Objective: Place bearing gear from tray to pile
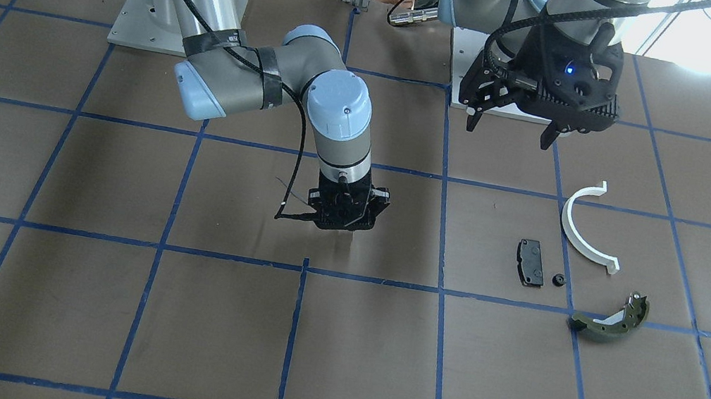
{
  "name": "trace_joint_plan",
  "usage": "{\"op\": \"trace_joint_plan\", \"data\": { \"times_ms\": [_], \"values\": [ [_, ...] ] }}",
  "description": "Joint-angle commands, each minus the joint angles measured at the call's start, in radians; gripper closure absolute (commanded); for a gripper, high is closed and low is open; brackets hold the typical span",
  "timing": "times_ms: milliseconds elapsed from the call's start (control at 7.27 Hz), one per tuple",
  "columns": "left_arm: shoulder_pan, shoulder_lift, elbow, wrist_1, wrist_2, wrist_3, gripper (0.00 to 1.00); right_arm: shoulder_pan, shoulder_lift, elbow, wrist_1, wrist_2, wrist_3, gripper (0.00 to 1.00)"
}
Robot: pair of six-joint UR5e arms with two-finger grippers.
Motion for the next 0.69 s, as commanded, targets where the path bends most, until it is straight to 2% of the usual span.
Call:
{"op": "trace_joint_plan", "data": {
  "times_ms": [0, 138, 275, 550],
  "values": [
    [-0.001, -0.026, 0.003, 0.036, -0.004, -0.007, 0.0, -0.035, -0.025, -0.004, 0.004, -0.006, -0.014, 0.0],
    [-0.004, -0.036, 0.0, 0.036, -0.001, -0.024, 0.0, -0.056, -0.053, -0.001, 0.019, -0.009, -0.028, 0.0],
    [-0.006, -0.058, -0.011, 0.069, -0.004, -0.097, 0.0, -0.095, -0.089, 0.001, 0.051, -0.017, -0.122, 0.0],
    [-0.07, -0.133, -0.083, 0.223, -0.006, -0.142, 0.0, -0.214, -0.21, 0.015, 0.261, -0.076, -0.387, 0.0]
  ]
}}
